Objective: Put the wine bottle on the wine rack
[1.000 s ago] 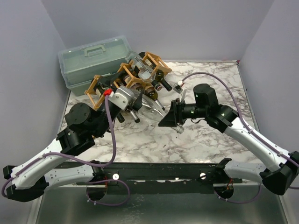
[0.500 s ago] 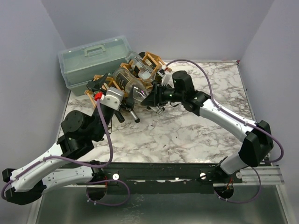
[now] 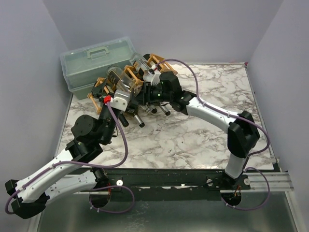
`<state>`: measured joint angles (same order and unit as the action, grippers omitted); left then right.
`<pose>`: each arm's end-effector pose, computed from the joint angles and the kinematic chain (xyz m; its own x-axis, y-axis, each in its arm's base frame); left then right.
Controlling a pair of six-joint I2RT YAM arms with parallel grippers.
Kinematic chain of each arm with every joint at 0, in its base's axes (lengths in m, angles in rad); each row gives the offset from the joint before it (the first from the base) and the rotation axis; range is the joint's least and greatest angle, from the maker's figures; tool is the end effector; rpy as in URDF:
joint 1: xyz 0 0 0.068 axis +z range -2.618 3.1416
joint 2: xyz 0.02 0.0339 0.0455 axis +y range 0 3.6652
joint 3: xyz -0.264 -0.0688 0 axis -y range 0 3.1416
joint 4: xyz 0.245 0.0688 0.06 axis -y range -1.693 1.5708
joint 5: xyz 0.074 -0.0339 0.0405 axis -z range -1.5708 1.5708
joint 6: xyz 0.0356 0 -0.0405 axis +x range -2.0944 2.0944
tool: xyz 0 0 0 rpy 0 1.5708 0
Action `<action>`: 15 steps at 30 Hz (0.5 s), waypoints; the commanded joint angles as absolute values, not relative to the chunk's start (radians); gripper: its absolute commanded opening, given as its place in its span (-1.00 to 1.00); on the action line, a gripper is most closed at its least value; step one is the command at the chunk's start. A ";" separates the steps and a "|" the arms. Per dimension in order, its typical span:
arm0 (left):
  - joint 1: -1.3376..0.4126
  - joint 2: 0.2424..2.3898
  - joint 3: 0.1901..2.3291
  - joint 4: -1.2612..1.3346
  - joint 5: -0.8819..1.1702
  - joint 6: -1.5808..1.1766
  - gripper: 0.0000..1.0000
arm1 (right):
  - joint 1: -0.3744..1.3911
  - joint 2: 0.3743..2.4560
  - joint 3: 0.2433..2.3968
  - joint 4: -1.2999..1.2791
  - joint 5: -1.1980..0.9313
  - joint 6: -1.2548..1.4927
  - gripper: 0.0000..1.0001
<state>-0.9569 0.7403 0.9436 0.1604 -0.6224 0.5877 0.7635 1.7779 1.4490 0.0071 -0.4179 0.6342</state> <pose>0.1029 -0.1099 0.4364 0.3647 0.2644 -0.8928 0.1779 0.9214 0.3456 0.2982 0.3054 0.3158 -0.7233 0.0573 -0.6881 -0.5977 0.4470 0.6655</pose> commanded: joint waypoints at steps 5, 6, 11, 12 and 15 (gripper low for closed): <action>-0.951 0.703 0.884 0.252 -0.643 0.612 0.97 | 0.806 1.826 1.545 0.269 -0.304 0.606 -0.99; -0.951 0.701 0.879 0.255 -0.644 0.612 0.97 | 0.808 1.831 1.541 0.271 -0.290 0.607 -0.99; -0.950 0.690 0.852 0.292 -0.644 0.627 0.97 | 0.822 1.843 1.518 0.294 -0.238 0.604 -0.99; -0.951 0.690 0.849 0.297 -0.643 0.628 0.97 | 0.824 1.847 1.519 0.290 -0.230 0.601 -0.99; -0.949 0.685 0.844 0.299 -0.635 0.621 0.97 | 0.834 1.854 1.519 0.282 -0.200 0.599 -0.86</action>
<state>-0.9554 0.7002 0.8619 0.2523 -0.6228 0.6128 0.8200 1.8580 1.4715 0.0944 -0.2779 0.6289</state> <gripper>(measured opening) 0.986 0.471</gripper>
